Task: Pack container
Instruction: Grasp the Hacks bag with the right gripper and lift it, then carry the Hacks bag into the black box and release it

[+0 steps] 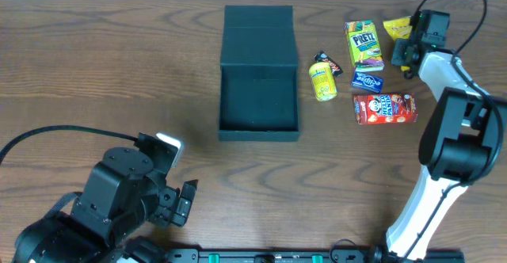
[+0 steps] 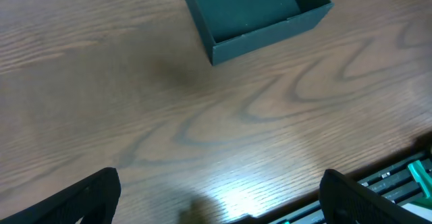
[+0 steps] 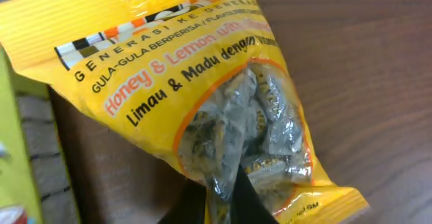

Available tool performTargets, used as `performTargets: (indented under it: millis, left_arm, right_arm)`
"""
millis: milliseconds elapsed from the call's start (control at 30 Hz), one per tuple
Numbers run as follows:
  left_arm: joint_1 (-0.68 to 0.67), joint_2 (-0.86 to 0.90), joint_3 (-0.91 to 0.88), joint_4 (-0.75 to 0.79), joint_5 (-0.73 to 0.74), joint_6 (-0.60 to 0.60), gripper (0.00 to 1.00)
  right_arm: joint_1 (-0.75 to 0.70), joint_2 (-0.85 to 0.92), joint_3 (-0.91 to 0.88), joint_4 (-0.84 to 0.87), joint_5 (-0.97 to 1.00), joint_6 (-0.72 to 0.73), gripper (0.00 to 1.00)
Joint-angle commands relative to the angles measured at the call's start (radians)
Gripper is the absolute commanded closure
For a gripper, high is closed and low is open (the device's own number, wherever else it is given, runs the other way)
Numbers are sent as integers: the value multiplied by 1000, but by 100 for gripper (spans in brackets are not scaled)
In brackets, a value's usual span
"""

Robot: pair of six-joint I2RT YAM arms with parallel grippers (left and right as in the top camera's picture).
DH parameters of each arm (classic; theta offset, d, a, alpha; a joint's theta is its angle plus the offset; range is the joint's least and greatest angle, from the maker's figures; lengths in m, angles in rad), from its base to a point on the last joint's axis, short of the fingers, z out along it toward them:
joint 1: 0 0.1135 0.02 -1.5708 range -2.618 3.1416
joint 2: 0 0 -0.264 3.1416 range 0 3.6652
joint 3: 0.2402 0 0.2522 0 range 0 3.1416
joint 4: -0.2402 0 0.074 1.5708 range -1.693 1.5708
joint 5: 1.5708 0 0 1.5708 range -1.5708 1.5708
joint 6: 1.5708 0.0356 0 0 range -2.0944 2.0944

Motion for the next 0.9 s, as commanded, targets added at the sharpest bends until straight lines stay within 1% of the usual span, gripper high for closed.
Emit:
performTargets:
  millis: [0,233,367,467,500,600,667,767,867]
  left_arm:
    - [2,0,4,-1,3,-8,5]
    - [2,0,4,-1,3,-7,5]
    - [2,0,4,-1,3,-8,5]
    - [2,0,4,-1,3,-7,5]
    - [2,0,4,-1,3,-7,5]
    - [2,0,4,-1,3,-8,5]
    - [2,0,4,-1,3,-7,5]
    - [2,0,4,-1,3,-7,5]
    - [2,0,4,-1,3,-7,5]
  right_arm:
    - [11,-80,3,-26,-5,47,98]
    - [75,-248,3,-135,-3,53,98]
    - [172,-365,3,-198,98,114,99]
    - [280,-441,3,-250,145,170,98]
    - [322,-459,3,-271,151,210,98]
    - [478,-485,3,-349,152,431,98]
    - [548,-479,3,-375,154,533,98]
    - [691,-455,3,-401,238,717,98]
    - [804,-423,3,-404,336,845,98]
